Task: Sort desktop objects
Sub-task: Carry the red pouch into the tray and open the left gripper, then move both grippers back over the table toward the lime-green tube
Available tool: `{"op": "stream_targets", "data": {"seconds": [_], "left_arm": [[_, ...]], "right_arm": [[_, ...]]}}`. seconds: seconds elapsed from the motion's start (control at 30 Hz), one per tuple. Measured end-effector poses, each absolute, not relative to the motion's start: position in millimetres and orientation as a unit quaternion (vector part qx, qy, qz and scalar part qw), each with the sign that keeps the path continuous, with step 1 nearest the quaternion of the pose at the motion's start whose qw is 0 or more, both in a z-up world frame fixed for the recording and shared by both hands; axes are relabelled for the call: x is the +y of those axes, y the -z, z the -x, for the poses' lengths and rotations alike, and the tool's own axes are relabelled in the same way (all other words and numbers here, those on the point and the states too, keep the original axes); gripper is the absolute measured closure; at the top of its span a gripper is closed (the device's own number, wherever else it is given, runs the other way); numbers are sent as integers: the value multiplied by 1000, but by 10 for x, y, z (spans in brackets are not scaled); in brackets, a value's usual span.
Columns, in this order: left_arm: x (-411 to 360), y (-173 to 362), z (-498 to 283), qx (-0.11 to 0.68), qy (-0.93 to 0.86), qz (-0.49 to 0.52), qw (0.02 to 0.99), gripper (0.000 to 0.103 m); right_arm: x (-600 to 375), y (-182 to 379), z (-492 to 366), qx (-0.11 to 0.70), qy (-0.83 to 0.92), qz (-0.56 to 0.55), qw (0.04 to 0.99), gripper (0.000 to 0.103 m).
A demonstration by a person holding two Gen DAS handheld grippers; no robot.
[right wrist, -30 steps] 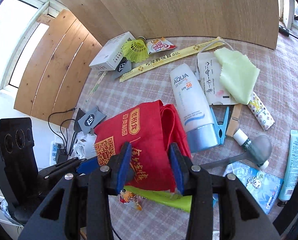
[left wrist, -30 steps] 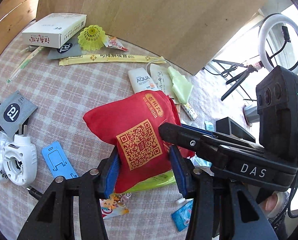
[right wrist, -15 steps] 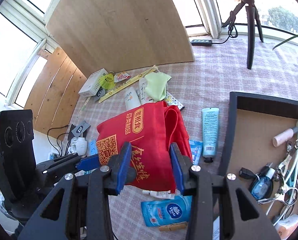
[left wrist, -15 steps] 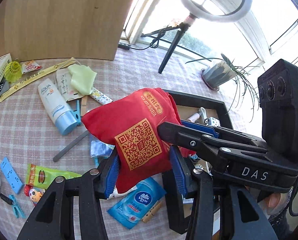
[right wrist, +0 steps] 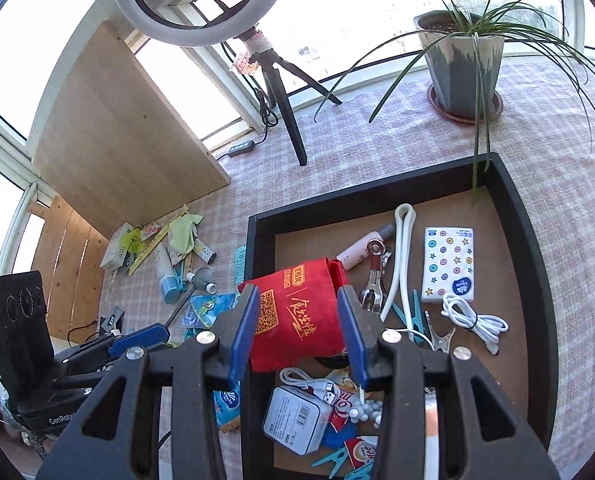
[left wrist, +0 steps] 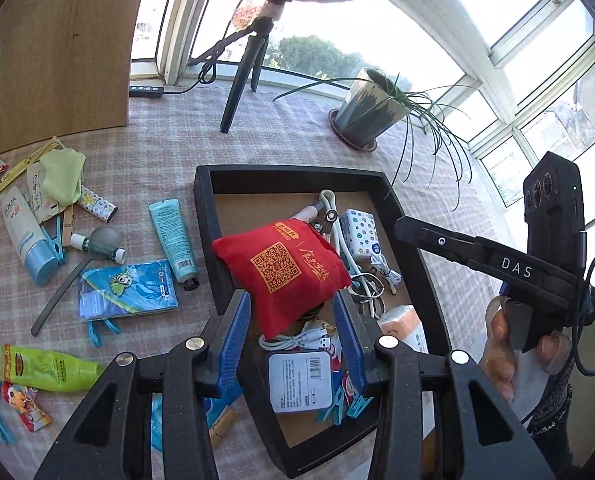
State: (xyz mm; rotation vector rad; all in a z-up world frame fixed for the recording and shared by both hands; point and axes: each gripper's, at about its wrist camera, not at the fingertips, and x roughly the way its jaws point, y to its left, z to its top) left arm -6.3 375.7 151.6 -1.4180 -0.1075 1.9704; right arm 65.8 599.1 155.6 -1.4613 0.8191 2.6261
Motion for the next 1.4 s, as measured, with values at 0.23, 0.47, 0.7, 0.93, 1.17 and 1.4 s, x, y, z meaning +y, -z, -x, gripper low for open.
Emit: {"op": "stream_targets", "data": {"seconds": [0.23, 0.47, 0.7, 0.93, 1.17, 1.4], "left_arm": [[3331, -1369, -37, -36, -779, 550, 300, 63], [2533, -1068, -201, -85, -788, 572, 213, 63], [1722, -1092, -551, -128, -818, 548, 117, 63], [1060, -1106, -893, -182, -825, 532, 51, 63], [768, -1112, -930, -189, -826, 529, 47, 63], [294, -1239, -833, -223, -826, 510, 84, 63]], "right_arm": [[5683, -1459, -728, 245, -842, 481, -14, 63], [5120, -1409, -657, 216, -844, 486, -70, 63], [4448, -1142, -583, 146, -830, 526, -116, 63], [3748, -1113, -455, 92, -808, 552, -181, 63], [3321, -1281, -471, 76, -810, 544, -206, 63], [3081, -1522, -369, 68, -821, 529, -203, 63]]}}
